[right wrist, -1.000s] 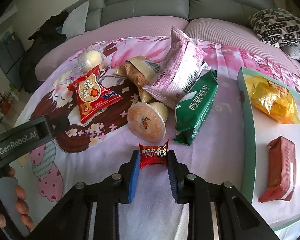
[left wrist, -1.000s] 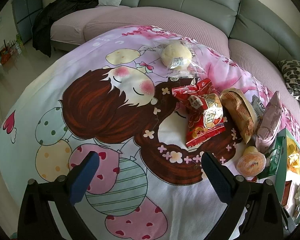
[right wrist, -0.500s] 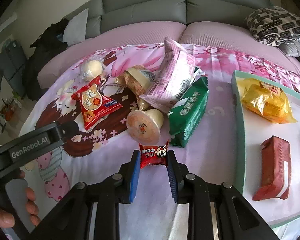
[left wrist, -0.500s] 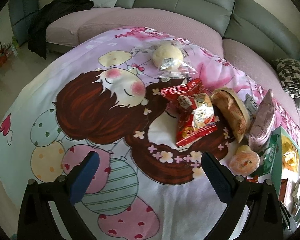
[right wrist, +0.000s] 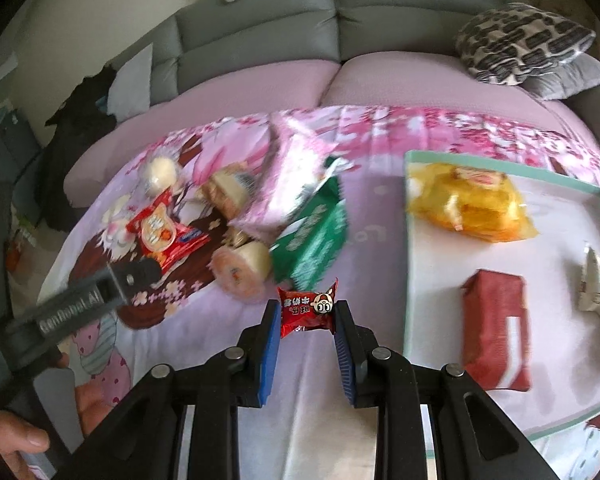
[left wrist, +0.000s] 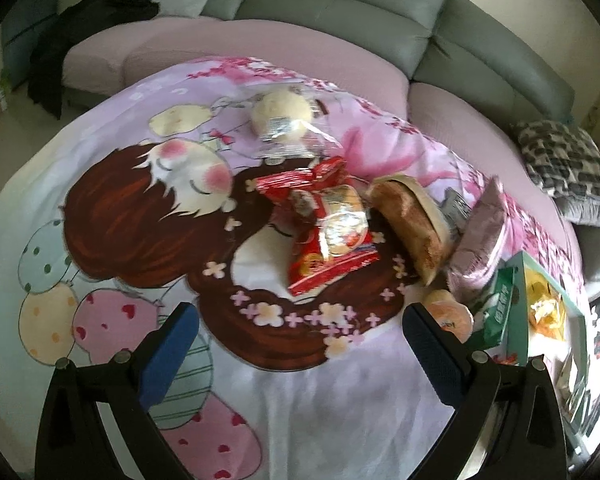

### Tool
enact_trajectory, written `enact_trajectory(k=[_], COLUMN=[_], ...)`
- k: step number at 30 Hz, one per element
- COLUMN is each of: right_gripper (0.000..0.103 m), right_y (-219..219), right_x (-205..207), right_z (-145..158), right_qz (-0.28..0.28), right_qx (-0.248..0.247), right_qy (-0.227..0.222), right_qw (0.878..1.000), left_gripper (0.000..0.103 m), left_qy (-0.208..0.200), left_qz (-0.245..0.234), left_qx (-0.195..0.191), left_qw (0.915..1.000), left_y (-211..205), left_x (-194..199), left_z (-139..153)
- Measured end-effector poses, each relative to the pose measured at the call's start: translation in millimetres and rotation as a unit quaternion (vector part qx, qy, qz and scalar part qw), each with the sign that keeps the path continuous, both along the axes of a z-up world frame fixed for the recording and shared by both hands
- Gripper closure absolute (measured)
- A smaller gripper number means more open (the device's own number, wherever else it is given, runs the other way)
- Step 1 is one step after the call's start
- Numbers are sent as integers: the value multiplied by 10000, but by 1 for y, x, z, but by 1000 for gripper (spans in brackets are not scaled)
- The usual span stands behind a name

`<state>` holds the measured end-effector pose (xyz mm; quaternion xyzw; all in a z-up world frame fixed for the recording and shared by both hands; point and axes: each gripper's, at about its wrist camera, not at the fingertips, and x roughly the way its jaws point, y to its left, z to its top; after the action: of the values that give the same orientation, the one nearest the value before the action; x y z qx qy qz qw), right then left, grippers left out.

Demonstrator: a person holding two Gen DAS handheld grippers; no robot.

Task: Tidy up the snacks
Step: 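Grasp the orange jelly cup with the left tool while the right tool holds the candy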

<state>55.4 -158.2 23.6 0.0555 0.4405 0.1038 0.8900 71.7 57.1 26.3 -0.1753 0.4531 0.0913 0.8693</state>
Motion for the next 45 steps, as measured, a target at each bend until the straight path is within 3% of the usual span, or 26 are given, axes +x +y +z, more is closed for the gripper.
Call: enact_trajectory(k=[13,17,26,40,41,45], right_gripper=[75,75,75,75,75,75], right_y=[-36,-41,-47,-49,-49,-50], right_x=[-5,-5,-4,-2,-2,-1], right_z=[16,16,14,10,10,8], right_qz=[-452,-500,-567,-610,-616,-636], right_qx=[261,336,432,480,483,496], right_qy=[-206,-192,-146,-56,-54,-22], right_qw=[9984,9980,9974,9970,9969,9967], left_gripper=[2,10,19,20,21,43], left_qy=[35,-19,-23,-65,-62,-90], left_qz=[-1064,-1347,-1670,-1823,-1823,-1822], left_qx=[162,250,420,637,657,604], left_qw=[9942,9906,9851,9812,9810,9814], left_y=[-52,-66,-84,-99,-99,-99], left_x=[15,19,29,35,35,35], left_z=[-11,-14,-22,-24,-25,-23])
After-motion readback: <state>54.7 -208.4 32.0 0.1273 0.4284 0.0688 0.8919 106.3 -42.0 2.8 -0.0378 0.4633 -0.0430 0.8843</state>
